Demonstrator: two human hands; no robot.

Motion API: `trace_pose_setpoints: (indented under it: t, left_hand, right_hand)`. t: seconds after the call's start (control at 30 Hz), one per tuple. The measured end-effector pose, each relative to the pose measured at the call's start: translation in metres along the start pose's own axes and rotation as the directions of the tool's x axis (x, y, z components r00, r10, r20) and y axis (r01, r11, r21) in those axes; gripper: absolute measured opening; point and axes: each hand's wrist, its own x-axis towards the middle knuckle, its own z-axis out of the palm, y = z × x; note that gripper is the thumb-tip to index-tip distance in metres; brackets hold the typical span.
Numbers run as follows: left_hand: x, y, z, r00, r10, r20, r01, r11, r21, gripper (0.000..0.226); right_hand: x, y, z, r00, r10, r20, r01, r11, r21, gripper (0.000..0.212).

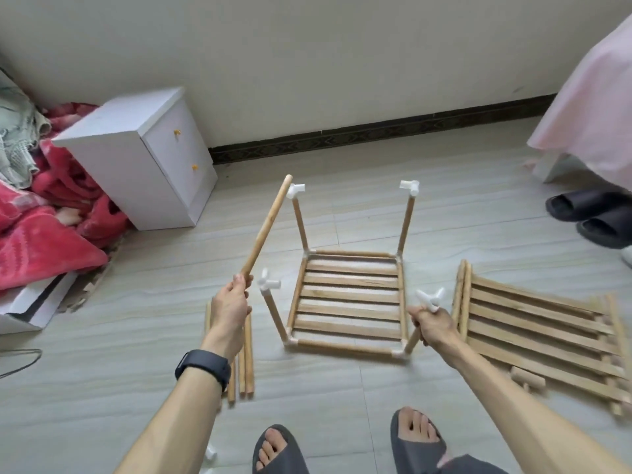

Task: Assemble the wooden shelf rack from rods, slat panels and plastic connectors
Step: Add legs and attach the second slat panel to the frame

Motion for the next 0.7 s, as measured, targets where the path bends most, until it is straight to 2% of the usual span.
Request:
trace_pose_setpoints:
  t: [0.07, 0.13, 0.27, 0.33, 0.4, 0.47, 0.53, 0.57, 0.67, 0.7]
  left_hand:
    - [0.014, 0.003, 0.016, 1.0, 0.0, 0.009, -0.001, 0.999, 0.052, 0.033]
    - [0.027, 0.006, 0.027, 1.0, 0.002, 0.027, -0.005, 0.996, 0.091, 0.033]
    - [0.041, 0.003, 0.038, 0.998, -0.029, 0.058, 0.023, 0.995, 0.1, 0.033]
    - [0.04, -0.005, 0.038, 0.998, -0.031, 0.053, 0.024, 0.991, 0.129, 0.037]
    - [0.035, -0.013, 0.036, 0.999, -0.037, 0.038, 0.031, 0.988, 0.154, 0.041]
    - [0.027, -0.021, 0.035, 0.999, -0.043, 0.02, 0.039, 0.984, 0.175, 0.043]
    - [0.015, -0.029, 0.037, 1.0, -0.027, -0.012, 0.029, 0.985, 0.169, 0.042]
    - [0.008, -0.032, 0.038, 0.999, -0.012, -0.041, 0.019, 0.984, 0.177, 0.038]
    - [-0.013, -0.04, 0.042, 0.988, 0.008, -0.153, 0.011, 0.992, 0.123, 0.021]
    - [-0.017, -0.041, 0.041, 0.983, 0.004, -0.185, 0.014, 0.995, 0.098, 0.023]
  right_hand:
    - [0.008, 0.003, -0.007, 0.998, -0.025, 0.051, 0.028, 0.998, -0.056, 0.035]
    - [0.016, 0.006, -0.016, 0.981, -0.067, 0.18, 0.087, 0.991, -0.105, 0.038]
    - [0.031, 0.0, -0.03, 0.904, -0.074, 0.421, 0.162, 0.971, -0.177, 0.034]
    - [0.038, -0.004, -0.034, 0.881, -0.052, 0.47, 0.166, 0.964, -0.205, 0.03]
    - [0.044, -0.003, -0.035, 0.915, -0.057, 0.4, 0.13, 0.979, -0.159, 0.026]
    - [0.047, 0.004, -0.032, 0.979, -0.076, 0.191, 0.086, 0.995, -0.044, 0.028]
    - [0.044, 0.009, -0.024, 0.997, -0.068, -0.023, 0.068, 0.997, 0.04, 0.028]
    - [0.04, 0.009, -0.017, 0.996, -0.044, -0.072, 0.049, 0.997, 0.068, 0.028]
    - [0.029, 0.012, 0.0, 0.997, 0.005, -0.074, -0.007, 1.0, -0.028, 0.036]
    - [0.027, 0.015, 0.003, 0.999, 0.001, -0.041, -0.004, 0.996, -0.089, 0.038]
